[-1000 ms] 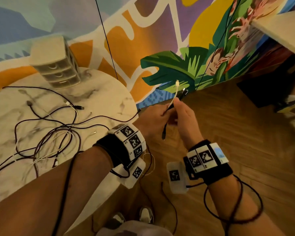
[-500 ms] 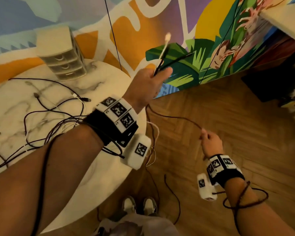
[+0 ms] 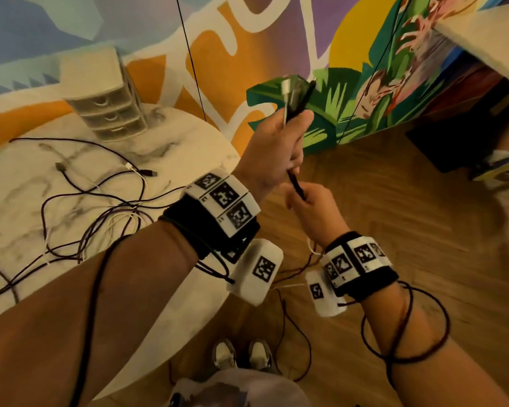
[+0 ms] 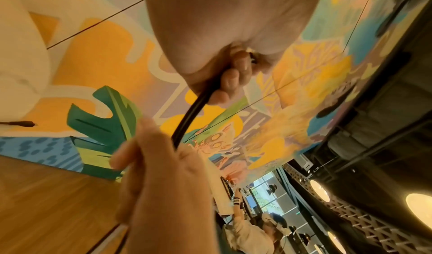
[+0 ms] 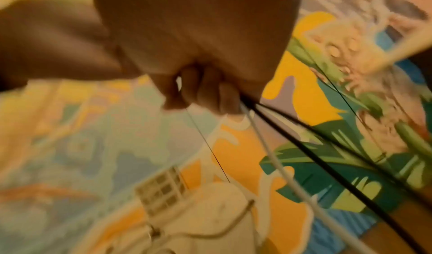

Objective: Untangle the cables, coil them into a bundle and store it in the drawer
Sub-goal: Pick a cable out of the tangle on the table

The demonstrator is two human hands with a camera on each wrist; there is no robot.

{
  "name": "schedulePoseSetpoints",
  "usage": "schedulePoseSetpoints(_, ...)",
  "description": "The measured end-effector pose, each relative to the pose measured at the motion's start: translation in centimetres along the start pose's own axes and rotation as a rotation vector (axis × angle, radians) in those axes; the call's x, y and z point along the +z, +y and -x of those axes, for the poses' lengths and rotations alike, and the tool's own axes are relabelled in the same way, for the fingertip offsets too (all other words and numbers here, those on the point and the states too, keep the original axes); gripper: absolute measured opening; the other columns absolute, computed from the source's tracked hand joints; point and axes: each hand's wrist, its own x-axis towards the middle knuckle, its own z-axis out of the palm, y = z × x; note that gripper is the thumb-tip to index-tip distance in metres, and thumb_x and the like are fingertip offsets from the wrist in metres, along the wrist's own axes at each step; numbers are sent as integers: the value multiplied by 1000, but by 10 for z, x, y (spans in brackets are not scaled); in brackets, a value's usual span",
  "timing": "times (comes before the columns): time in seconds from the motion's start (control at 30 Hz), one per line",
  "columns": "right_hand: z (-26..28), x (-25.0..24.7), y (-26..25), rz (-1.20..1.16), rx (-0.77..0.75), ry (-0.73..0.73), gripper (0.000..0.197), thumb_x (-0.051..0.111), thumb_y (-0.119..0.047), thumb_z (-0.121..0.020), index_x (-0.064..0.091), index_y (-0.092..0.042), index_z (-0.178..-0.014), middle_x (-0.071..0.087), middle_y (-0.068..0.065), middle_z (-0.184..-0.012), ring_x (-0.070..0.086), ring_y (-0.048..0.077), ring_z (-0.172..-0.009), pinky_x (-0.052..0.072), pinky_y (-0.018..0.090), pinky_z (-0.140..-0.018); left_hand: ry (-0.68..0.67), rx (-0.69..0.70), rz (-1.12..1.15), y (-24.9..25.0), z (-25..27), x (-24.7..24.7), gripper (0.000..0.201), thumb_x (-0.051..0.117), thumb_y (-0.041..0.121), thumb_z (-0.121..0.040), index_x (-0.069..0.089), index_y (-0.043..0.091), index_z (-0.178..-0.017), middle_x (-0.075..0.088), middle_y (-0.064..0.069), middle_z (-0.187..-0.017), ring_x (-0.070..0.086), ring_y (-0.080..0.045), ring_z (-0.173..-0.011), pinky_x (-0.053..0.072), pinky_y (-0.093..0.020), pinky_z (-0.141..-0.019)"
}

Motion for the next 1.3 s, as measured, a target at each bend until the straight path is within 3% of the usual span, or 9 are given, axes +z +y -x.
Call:
schedulePoseSetpoints(0.17, 2, 10, 4, 32, 81, -68, 32, 55, -11, -90, 51, -17, -59, 47, -4, -53, 42, 4, -44, 40, 28, -53, 42, -53, -210, -22, 19, 0, 38, 50, 29, -95, 41, 18, -59, 36, 3, -49, 35, -16, -46, 33, -37, -55)
schedulePoseSetpoints(0.3, 0, 13, -20, -305, 98, -124, 13, 49, 5, -89, 58, 3, -98, 60, 28, -79, 60, 38, -62, 55, 42, -58, 24, 53, -627, -43, 30, -12, 29, 50, 34, -93, 51, 10, -78, 49, -1, -77, 48, -20, -78, 39, -38, -75)
schedulePoseSetpoints(0.37, -1, 18, -26, -364, 66, -111, 11, 44, 1, -94, 54, -3, -99, 55, 14, -73, 56, 16, -53, 47, 23, -46, 10, 163, -789, -44, 35, -17, 22, 53, 29, -92, 51, 10, -83, 47, -1, -85, 46, -22, -88, 37, -38, -80)
schedulePoseSetpoints(0.47, -5, 36, -27, -163, -33, -125, 20, 41, -2, -98, 49, -19, -93, 46, -13, -77, 50, -6, -60, 43, 9, -55, 91, 183, -673, -40, 41, -28, 15, 55, 31, -87, 48, 17, -88, 49, 4, -83, 49, -14, -83, 40, -29, -76)
schedulePoseSetpoints(0.67, -3, 57, -27, 19, -62, -145, 18, 45, 0, -93, 58, -10, -86, 50, -11, -70, 46, 4, -60, 39, 21, -56, 33, 250, -588, -32, 48, -50, 22, 50, 8, -92, 57, 10, -113, 57, 9, -93, 53, 2, -83, 39, -6, -77)
schedulePoseSetpoints(0.83, -2, 71, -31, 229, -183, -120, 13, 50, 6, -87, 63, 4, -87, 60, 8, -76, 53, 18, -67, 41, 27, -55, 108, 335, -726, -51, 69, -63, 9, 48, 9, -93, 56, 5, -91, 59, -5, -85, 52, -13, -78, 39, -20, -70)
schedulePoseSetpoints(1.1, 6, 121, -12, 227, -211, -257, 12, 50, -4, -91, 61, -1, -88, 64, 16, -80, 60, 33, -69, 52, 52, -61, 210, 297, -992, -77, 105, -93, 21, 44, 28, -96, 59, 15, -102, 65, 0, -92, 51, -21, -87, 42, -38, -77)
schedulePoseSetpoints(1.2, 8, 131, -1, 36, 44, -303, 27, 40, -30, -95, 59, -12, -87, 59, 5, -68, 52, 23, -58, 47, 45, -55, 157, 219, -889, -86, 115, -116, 43, 34, 43, -95, 56, 15, -119, 64, -1, -105, 53, -16, -95, 41, -31, -81)
schedulePoseSetpoints(1.3, 9, 132, 13, -108, 304, -321, 24, 32, -27, -99, 51, -33, -113, 43, -3, -57, 36, 13, -49, 32, 31, -49, 279, 21, -857, -118, 120, -164, 40, 38, 46, -92, 59, 14, -102, 63, -4, -95, 56, -21, -88, 45, -36, -76)
